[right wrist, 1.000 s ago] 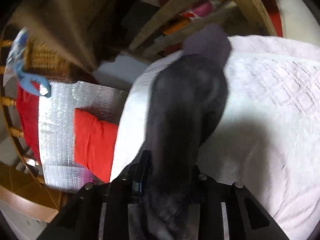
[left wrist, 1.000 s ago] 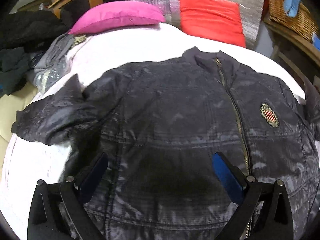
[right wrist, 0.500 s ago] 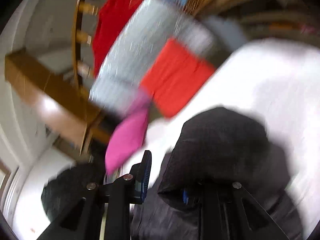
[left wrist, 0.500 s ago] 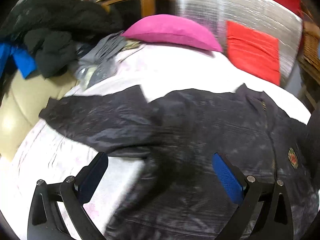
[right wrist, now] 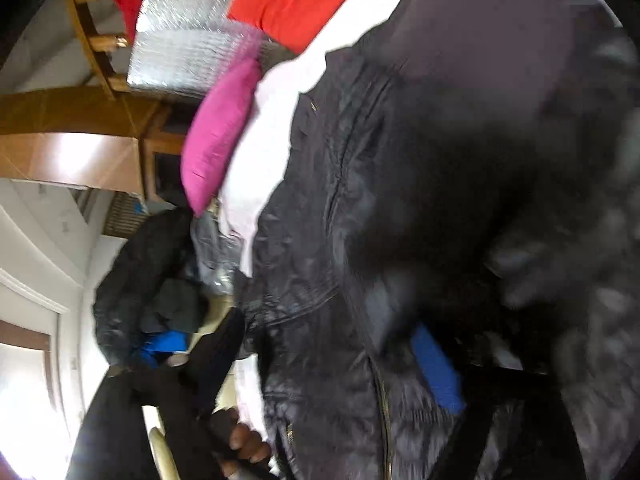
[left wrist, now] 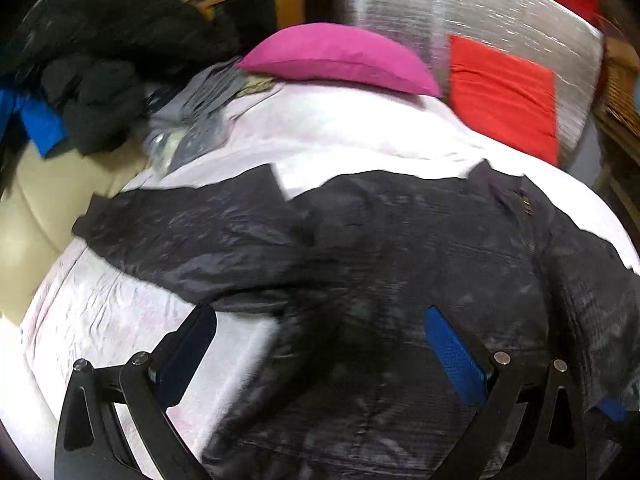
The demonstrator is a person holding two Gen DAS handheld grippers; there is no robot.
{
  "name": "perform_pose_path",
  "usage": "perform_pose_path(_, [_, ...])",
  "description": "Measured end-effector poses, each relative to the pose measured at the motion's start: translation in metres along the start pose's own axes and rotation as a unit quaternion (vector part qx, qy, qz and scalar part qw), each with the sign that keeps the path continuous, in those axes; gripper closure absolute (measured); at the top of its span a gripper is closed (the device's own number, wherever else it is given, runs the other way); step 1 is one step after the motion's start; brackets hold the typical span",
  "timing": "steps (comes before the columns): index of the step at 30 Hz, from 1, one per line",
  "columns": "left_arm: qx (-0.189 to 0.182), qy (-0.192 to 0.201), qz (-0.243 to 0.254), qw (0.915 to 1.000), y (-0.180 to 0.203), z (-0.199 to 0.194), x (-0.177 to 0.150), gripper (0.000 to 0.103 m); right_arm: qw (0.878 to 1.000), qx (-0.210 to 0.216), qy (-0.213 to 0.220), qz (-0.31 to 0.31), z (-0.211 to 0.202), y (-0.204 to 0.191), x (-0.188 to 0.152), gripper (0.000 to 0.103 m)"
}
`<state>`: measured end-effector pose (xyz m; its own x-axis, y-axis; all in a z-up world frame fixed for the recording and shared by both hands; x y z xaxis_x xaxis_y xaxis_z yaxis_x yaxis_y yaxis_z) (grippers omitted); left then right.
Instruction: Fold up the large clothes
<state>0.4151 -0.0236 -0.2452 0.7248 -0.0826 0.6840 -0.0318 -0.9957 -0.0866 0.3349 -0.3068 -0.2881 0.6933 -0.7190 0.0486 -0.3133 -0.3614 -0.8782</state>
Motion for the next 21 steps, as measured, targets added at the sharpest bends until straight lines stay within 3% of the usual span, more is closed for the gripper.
perform_pose_path(3, [-0.024, 0.007, 0.031, 0.9992, 0.025, -0.008, -0.002, 0.000, 0.998, 0.055, -0.008, 0.038, -0.030, 0.007, 0.004, 0.013])
perform_pose_path(4, [-0.033, 0.009, 0.045, 0.9984, 0.035, -0.011, -0.003, 0.000, 0.996, 0.071, 0.008, 0.048, -0.044, 0.012, 0.007, 0.013])
perform_pose_path(9, [-0.081, 0.036, 0.104, 0.9906, 0.083, -0.040, -0.017, 0.000, 0.985, 0.067, 0.120, 0.103, -0.104, 0.045, 0.047, 0.015])
perform_pose_path(13, [-0.119, 0.045, 0.138, 0.9822, 0.134, -0.066, -0.024, 0.000, 0.974, 0.085, 0.135, 0.161, -0.112, 0.065, 0.070, 0.021])
perform_pose_path(16, [-0.115, 0.032, 0.177, 0.9769, 0.178, -0.070, -0.029, 0.000, 0.972, 0.085, 0.143, 0.164, -0.119, 0.067, 0.081, 0.021])
perform_pose_path(21, [-0.113, -0.004, 0.197, 0.9739, 0.222, -0.055, -0.029, 0.000, 0.963, 0.113, 0.166, 0.183, -0.137, 0.071, 0.086, 0.021])
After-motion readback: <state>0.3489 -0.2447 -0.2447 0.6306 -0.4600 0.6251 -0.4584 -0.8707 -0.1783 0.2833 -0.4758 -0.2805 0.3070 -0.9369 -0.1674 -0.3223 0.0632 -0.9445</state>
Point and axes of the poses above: each gripper's, at about its wrist camera, not at the fingertips, and z roughly the way its jaws point, y to its right, x to its top, the point moved 4 cm from there along z, roughly the way its jaws point, and after that the axes turned 6 degrees about z, right-handed, at the moved point
